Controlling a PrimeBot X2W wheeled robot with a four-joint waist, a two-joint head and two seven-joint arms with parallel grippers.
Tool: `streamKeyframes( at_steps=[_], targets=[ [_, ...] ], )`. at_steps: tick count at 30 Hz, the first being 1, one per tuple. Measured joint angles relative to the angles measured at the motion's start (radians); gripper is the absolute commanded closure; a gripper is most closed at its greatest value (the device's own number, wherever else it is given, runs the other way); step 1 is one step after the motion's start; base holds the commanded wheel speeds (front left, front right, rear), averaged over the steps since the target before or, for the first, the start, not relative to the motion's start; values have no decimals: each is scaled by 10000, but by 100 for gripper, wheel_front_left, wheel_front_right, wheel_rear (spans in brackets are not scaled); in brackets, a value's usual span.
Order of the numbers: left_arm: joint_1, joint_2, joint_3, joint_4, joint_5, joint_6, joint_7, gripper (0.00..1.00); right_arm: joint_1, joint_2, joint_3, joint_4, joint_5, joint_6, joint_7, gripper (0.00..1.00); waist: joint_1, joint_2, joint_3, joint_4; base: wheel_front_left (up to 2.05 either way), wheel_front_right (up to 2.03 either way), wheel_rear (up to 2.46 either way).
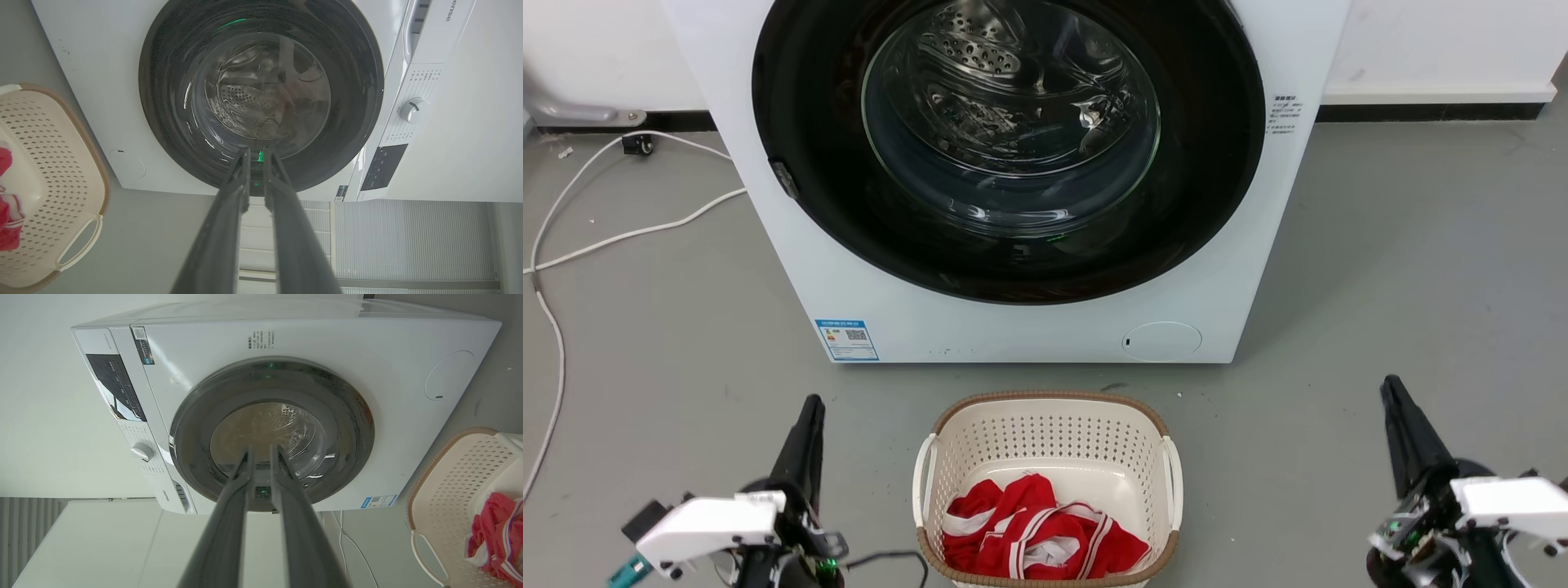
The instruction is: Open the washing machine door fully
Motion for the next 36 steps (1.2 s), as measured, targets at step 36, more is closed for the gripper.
streamKeyframes(
  at_steps=[36],
  targets=[
    [161, -8, -454, -1517, 4107, 12, -1453, 0, 411, 77, 316, -1735, -5555, -2, -1419, 0, 0, 0, 24, 100, 0, 0, 0]
  ],
)
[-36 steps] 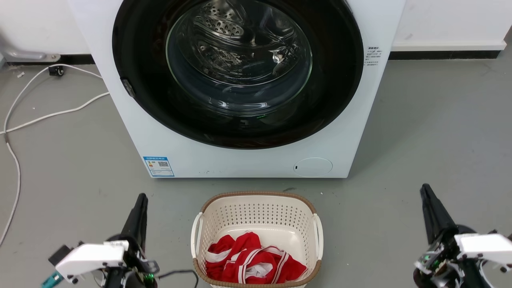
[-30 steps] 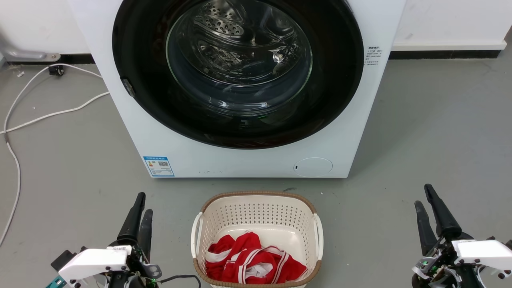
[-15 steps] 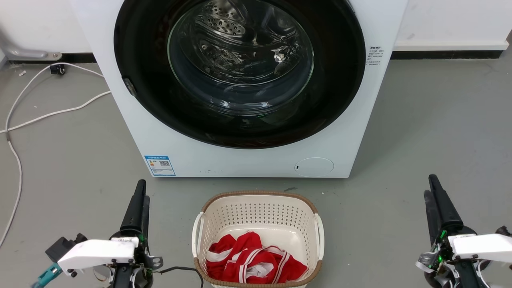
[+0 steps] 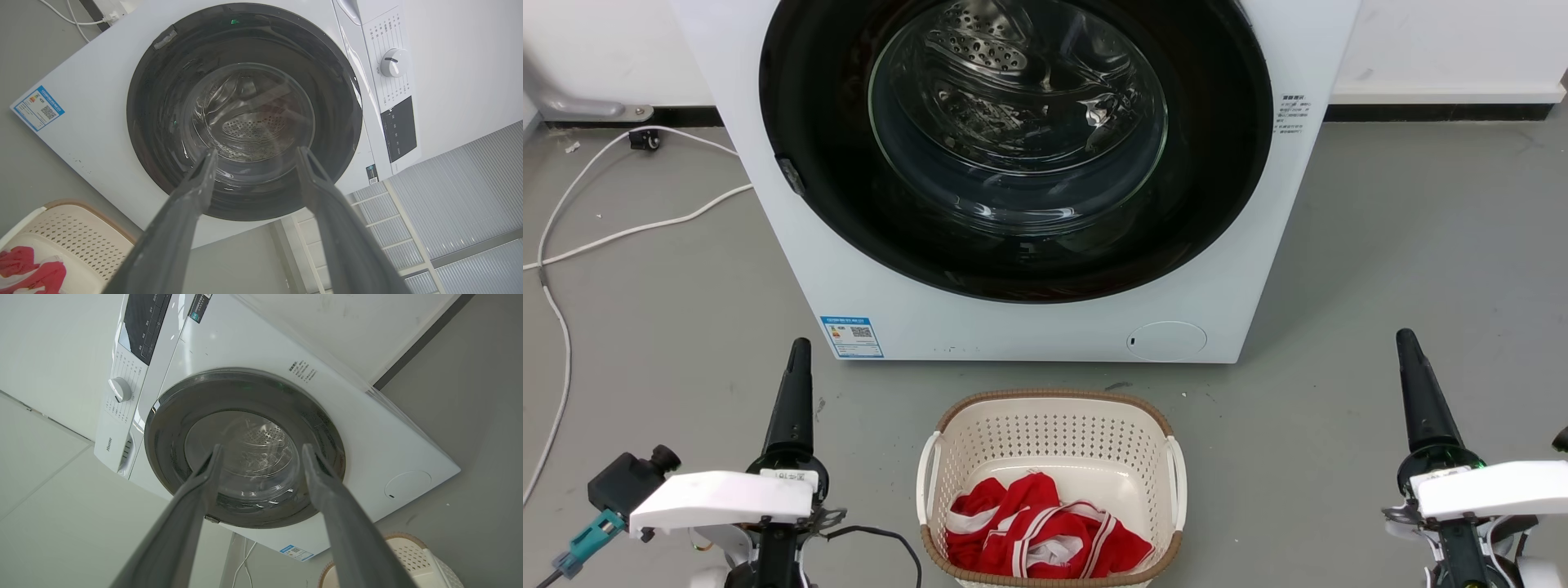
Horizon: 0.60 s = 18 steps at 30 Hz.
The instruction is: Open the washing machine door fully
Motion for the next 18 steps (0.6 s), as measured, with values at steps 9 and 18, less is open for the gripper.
streamKeyframes(
  at_steps=[9, 18],
  targets=[
    [-4, 29, -44, -151, 2537, 0, -389, 0, 109, 8, 238, -412, -2999, 2, -351, 0, 1, 0, -10, 0, 0, 0, 0],
    [-2, 12, -163, -211, 4328, -2, -667, 0, 194, 13, 341, -506, -4529, 2, -449, 0, 1, 0, -20, 9, 0, 0, 0]
  ],
)
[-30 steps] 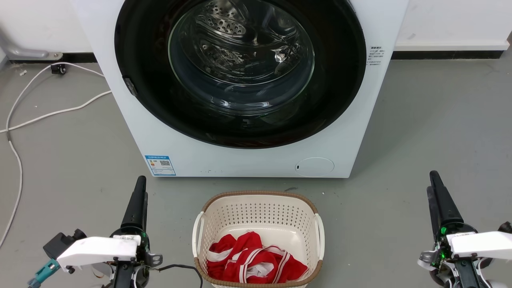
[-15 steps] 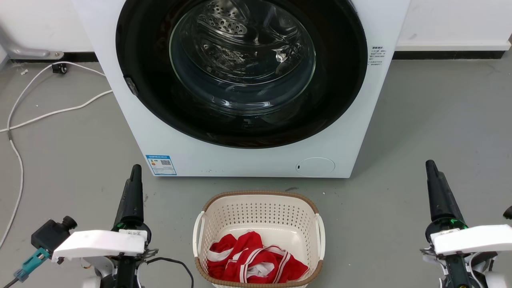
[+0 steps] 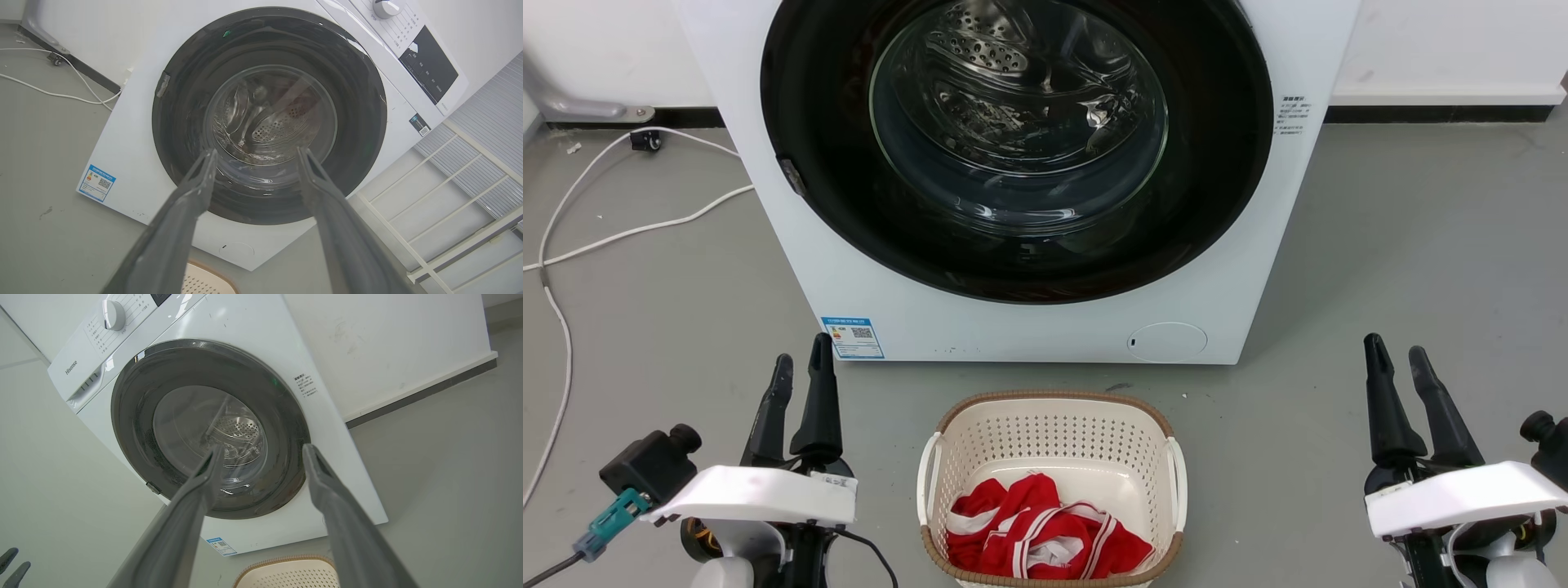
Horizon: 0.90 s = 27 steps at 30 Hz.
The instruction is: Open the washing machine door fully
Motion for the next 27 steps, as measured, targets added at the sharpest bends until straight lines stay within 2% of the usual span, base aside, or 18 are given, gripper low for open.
streamKeyframes(
  at_steps=[27],
  targets=[
    [15, 102, -472, 134, 3701, 2, -702, 0, 245, 17, 98, -38, -3064, 0, -242, 0, 0, 0, -8, 23, 0, 0, 0]
  ],
)
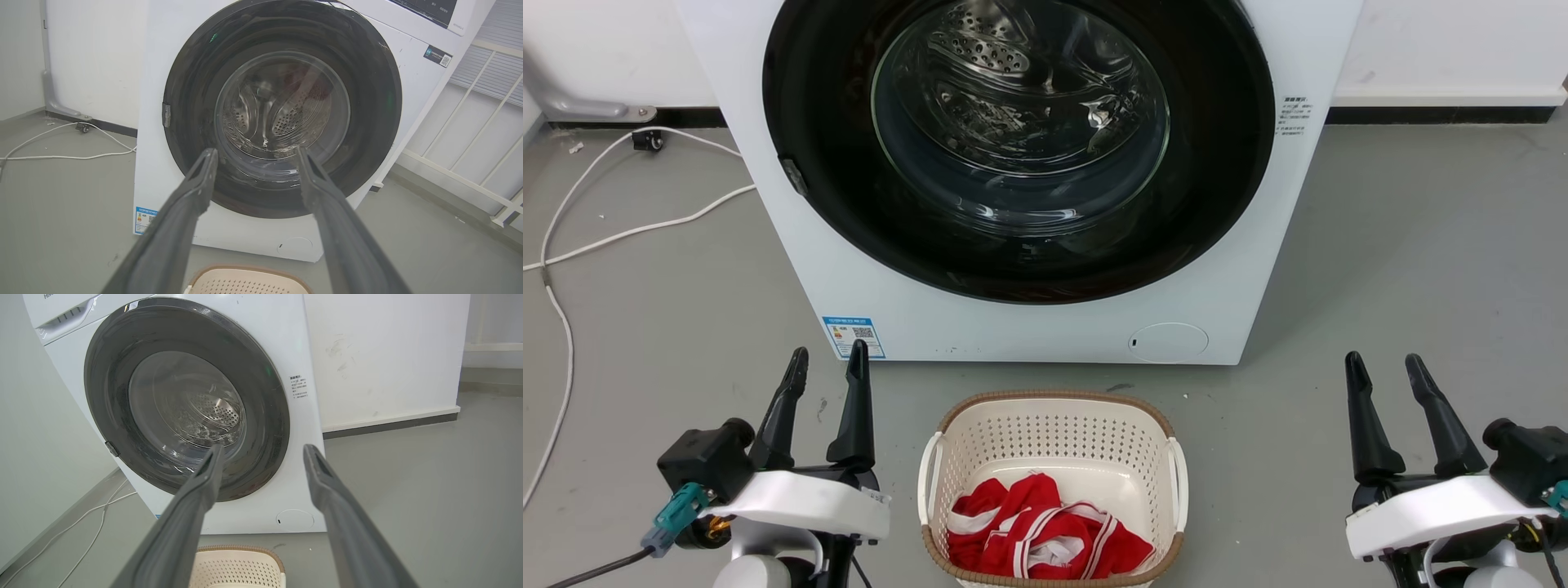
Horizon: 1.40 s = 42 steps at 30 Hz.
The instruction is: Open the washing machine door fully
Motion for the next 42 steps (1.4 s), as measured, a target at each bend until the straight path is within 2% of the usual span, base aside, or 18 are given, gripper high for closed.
streamKeyframes(
  at_steps=[22, 42],
  targets=[
    [-1, 59, -128, 98, 1931, 134, -479, 0, 114, 15, 107, -33, -1641, 2, 2, 0, 0, 0, 18, 1, 0, 0, 0],
    [-7, 13, -121, 79, 3290, 132, -878, 0, 164, 27, 259, -59, -2644, 2, -107, 0, 0, 0, -3, 5, 0, 0, 0]
  ],
)
